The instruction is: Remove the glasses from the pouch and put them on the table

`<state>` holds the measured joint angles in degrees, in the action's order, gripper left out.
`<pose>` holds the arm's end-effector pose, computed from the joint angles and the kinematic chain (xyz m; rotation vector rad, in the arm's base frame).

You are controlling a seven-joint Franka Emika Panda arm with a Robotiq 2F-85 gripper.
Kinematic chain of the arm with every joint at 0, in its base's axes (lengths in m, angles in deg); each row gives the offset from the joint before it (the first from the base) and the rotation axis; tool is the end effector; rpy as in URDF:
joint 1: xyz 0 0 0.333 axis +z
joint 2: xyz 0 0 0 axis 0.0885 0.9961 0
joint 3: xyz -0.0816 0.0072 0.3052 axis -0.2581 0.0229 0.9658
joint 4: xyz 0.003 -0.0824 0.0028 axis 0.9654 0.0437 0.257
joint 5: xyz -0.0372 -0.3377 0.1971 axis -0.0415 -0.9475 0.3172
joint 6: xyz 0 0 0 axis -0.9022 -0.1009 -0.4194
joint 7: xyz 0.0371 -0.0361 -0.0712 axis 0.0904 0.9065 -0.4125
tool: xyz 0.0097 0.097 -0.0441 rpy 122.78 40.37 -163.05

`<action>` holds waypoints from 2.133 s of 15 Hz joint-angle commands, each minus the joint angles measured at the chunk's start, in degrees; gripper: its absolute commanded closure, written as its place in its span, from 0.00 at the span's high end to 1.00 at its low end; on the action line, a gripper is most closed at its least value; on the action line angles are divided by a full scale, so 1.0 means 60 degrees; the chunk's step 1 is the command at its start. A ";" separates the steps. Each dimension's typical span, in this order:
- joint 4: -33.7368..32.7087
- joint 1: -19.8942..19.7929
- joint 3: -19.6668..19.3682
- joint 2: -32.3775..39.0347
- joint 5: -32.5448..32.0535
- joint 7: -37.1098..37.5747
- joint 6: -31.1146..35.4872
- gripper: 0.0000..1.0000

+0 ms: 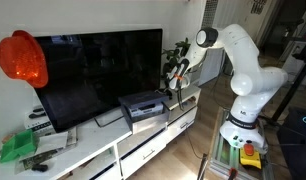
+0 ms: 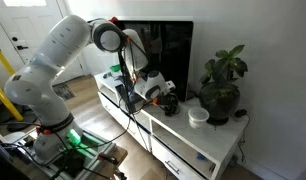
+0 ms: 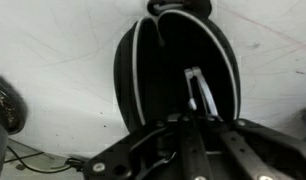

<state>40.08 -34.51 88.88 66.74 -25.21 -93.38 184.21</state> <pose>0.5201 -0.3115 0.0626 2.9108 -0.0120 0.6603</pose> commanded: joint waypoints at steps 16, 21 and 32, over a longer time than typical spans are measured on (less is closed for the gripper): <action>0.2004 0.0446 -0.0758 -0.2123 -0.0217 0.0189 -0.0585 0.51; 0.1561 0.0334 -0.0482 -0.1570 -0.0298 0.0122 -0.0466 0.59; 0.0358 0.0609 -0.0810 -0.0716 -0.0221 0.0199 -0.0450 0.00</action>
<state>44.95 -31.44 84.52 60.13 -25.64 -93.00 181.82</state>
